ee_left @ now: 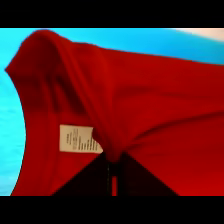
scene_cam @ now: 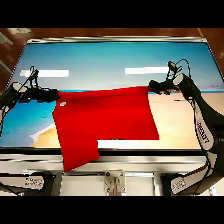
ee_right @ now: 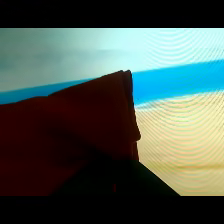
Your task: Fold the shirts.
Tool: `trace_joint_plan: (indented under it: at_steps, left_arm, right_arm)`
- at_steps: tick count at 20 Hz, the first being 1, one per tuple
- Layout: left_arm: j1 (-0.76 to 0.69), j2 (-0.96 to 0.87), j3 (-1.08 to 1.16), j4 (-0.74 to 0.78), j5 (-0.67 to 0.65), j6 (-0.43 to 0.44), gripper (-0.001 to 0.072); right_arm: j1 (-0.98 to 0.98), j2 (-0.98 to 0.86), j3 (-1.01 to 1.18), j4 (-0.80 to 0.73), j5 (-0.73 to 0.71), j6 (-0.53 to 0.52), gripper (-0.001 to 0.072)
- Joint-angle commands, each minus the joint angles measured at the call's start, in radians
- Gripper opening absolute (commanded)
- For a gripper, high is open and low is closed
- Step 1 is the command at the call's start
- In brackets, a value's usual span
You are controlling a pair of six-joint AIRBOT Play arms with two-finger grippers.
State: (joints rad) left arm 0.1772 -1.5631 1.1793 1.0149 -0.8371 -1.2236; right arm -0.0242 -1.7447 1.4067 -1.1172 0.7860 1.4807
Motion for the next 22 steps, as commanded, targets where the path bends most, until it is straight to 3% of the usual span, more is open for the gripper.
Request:
trace_joint_plan:
  at_steps: [1,6,11,12,13,14,15,18,21,22]
  left_arm:
    - [0.004,-0.002,0.0,0.085,-0.128,-0.037,0.0049]
    - [0.003,-0.002,0.0,0.086,-0.13,-0.116,0.0049]
    - [0.003,-0.002,0.0,0.085,-0.158,-0.163,0.0053]
    - [0.003,-0.002,0.001,0.086,-0.171,-0.161,0.0179]
    - [0.008,-0.002,0.002,0.086,-0.189,-0.162,0.0427]
    - [0.018,-0.002,0.011,0.086,-0.225,-0.162,0.0569]
    - [0.033,-0.001,0.027,0.086,-0.271,-0.162,0.0568]
    - [0.107,0.012,0.106,0.086,-0.456,-0.162,0.0569]
    - [0.192,0.072,0.115,0.098,-0.636,-0.138,0.0571]
    - [0.219,0.098,0.082,0.126,-0.7,-0.14,0.0619]
  right_arm:
    - [-0.013,0.002,0.0,-0.032,0.168,0.037,0.0068]
    - [0.005,-0.017,0.0,-0.067,0.25,0.117,0.0068]
    - [0.028,-0.062,0.0,-0.05,0.28,0.122,0.0095]
    - [0.027,-0.06,0.0,-0.04,0.276,0.122,0.0095]
    - [0.024,-0.055,0.001,-0.037,0.273,0.122,0.0123]
    - [0.019,-0.043,0.006,-0.037,0.284,0.116,0.0382]
    - [0.008,-0.026,0.018,-0.037,0.314,0.094,0.0636]
    - [-0.043,0.046,0.076,-0.053,0.474,0.023,0.0644]
    - [-0.116,0.143,0.089,-0.175,0.676,-0.012,0.0644]
    - [-0.143,0.166,0.078,-0.232,0.765,-0.029,0.0644]
